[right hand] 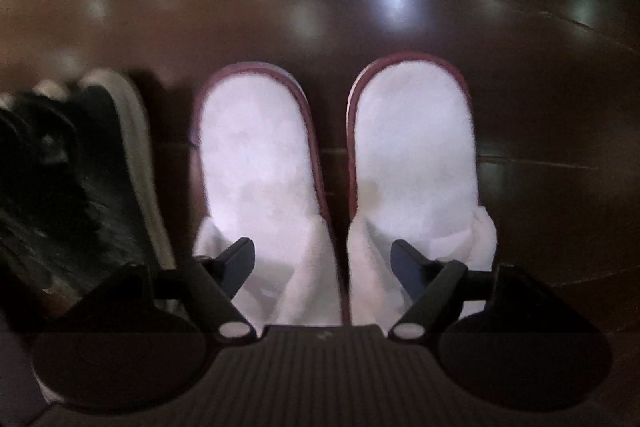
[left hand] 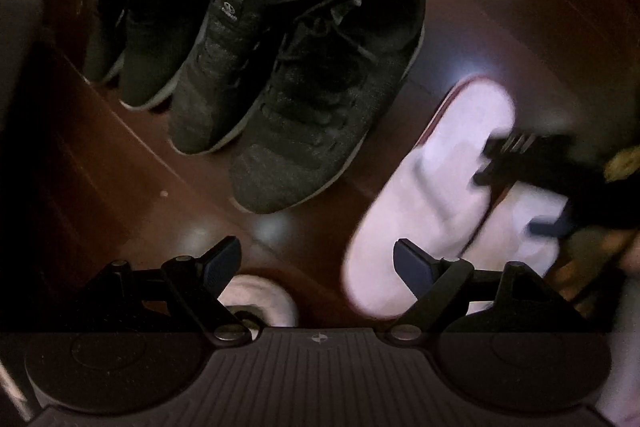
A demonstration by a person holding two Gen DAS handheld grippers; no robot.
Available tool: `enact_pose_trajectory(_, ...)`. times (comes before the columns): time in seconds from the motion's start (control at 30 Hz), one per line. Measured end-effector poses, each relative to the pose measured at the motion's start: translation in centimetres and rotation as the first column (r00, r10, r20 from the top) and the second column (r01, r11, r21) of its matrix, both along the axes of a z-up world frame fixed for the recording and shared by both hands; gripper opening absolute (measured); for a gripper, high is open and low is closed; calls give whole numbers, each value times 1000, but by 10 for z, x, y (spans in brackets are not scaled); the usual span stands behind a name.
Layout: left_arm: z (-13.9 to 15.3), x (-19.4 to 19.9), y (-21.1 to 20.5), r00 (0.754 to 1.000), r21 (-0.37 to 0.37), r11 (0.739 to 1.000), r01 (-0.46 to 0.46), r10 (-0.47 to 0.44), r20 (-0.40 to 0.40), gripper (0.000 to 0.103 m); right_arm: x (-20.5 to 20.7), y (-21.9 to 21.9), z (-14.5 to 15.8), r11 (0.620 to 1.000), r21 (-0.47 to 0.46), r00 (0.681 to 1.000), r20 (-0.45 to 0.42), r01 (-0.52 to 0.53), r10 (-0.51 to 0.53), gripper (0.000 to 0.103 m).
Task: Organize scattered shoes
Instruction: 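Grasp both white slippers together at their inner edges with the right tool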
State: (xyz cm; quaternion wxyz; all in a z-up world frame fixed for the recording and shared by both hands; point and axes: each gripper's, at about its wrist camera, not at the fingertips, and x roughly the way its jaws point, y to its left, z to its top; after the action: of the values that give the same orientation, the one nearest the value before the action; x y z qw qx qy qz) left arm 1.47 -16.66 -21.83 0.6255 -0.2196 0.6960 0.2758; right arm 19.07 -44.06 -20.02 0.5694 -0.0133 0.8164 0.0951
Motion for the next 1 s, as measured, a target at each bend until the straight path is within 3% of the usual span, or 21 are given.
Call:
enact_pose_trajectory(0.1,6,-12,-2,1000,118,993,10,-8,-19,88,-7,-4,-13,1000,4,999,-47,6,-6,78)
enact_pose_trajectory(0.13,2,-15,-3,999,124,992,-4,9,-36,88,-10,-5,-18,1000,6,998,-65,9,-9,78)
enact_pose_trajectory(0.2,-10,-21,-8,997,81,996,-35,41,-71,88,-16,-6,-25,1000,-11,996,-85,-8,7,78)
enact_pose_trajectory(0.27,-16,-22,-18,997,-12,999,-44,43,-72,88,-20,-8,-31,999,-40,994,-105,-13,8,78)
enact_pose_trajectory(0.37,-17,-18,-25,998,-42,999,-3,0,-64,88,-23,-7,-35,998,-55,993,-120,-16,9,78)
enact_pose_trajectory(0.6,-20,-21,-4,997,-58,997,-52,48,-65,88,-36,-3,-48,995,-61,987,-147,-73,63,77)
enact_pose_trajectory(0.8,-19,-17,2,996,-67,995,-70,66,-58,88,-50,-15,-50,997,-33,988,-137,-71,66,49)
enact_pose_trajectory(0.87,-17,-17,0,997,-61,996,-62,59,-56,88,-54,-16,-49,997,-13,989,-128,-75,73,34)
enact_pose_trajectory(1.0,-18,-20,-2,996,-69,995,-71,66,-62,88,-64,-24,-47,997,9,993,-91,-77,78,26)
